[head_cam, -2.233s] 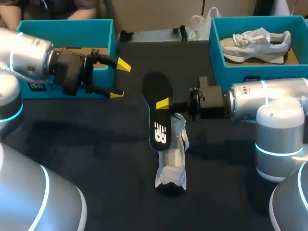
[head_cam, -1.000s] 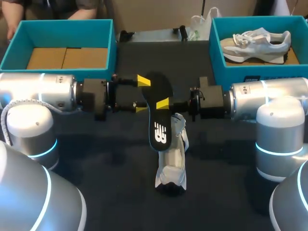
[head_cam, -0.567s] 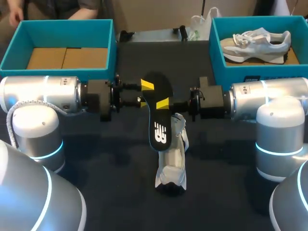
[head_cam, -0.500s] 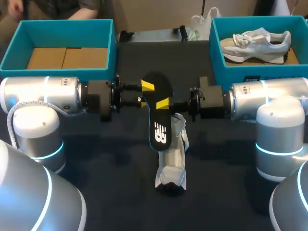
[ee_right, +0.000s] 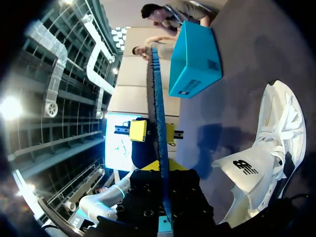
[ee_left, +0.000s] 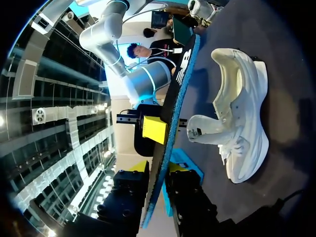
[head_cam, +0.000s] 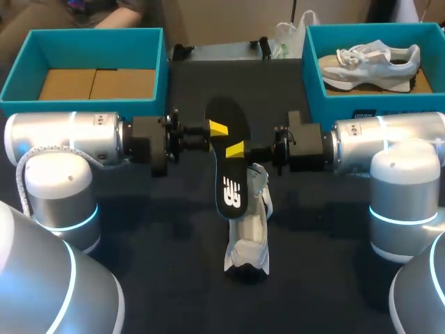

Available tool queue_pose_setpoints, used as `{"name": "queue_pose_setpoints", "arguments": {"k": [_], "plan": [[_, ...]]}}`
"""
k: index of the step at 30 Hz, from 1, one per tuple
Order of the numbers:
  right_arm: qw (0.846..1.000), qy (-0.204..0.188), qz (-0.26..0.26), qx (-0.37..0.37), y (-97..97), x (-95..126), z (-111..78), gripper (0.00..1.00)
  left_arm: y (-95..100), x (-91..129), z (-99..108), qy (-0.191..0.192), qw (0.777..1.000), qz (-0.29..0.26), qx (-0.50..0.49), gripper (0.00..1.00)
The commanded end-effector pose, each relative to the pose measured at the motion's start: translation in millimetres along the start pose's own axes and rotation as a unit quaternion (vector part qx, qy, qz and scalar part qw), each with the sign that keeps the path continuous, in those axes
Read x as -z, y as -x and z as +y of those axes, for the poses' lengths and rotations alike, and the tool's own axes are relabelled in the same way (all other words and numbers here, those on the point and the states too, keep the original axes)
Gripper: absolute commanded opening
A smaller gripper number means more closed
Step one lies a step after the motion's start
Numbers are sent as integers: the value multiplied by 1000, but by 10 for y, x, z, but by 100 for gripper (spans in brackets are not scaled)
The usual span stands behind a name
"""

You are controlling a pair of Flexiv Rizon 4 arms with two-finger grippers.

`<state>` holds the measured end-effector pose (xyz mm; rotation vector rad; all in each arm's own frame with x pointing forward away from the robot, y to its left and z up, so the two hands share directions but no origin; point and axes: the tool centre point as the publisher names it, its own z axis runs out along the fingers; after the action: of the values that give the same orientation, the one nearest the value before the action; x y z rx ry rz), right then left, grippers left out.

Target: Take the shoe out of the shoebox, open the shoe tongue, remove and reinsert the insole, then place the shoe into the shoebox

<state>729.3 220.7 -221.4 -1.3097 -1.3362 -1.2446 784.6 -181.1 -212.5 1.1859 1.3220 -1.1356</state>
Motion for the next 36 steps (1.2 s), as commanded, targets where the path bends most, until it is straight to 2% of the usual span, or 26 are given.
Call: {"name": "queue_pose_setpoints", "arguments": {"k": [1, 17, 21, 28, 29, 36], "plan": [[1000, 1, -2, -1, -3, -23, -6, 0, -12, -26, -9, 3, 1000, -1, -1, 18], [1000, 1, -2, -1, -3, -23, -6, 0, -58, -112, -7, 26, 999, 17, -23, 19], [1000, 1, -2, -1, -3, -23, -6, 0, -73, -118, -2, 26, 999, 13, -25, 16], [1000, 1, -2, -1, -3, -23, -6, 0, -102, -127, 31, 30, 999, 8, -30, 5], [1000, 1, -2, -1, -3, -23, -6, 0, -107, -131, 34, 32, 999, 9, -32, 0], [1000, 1, -2, -1, -3, -23, -6, 0, -108, -147, 51, 30, 999, 10, -36, 0]]}}
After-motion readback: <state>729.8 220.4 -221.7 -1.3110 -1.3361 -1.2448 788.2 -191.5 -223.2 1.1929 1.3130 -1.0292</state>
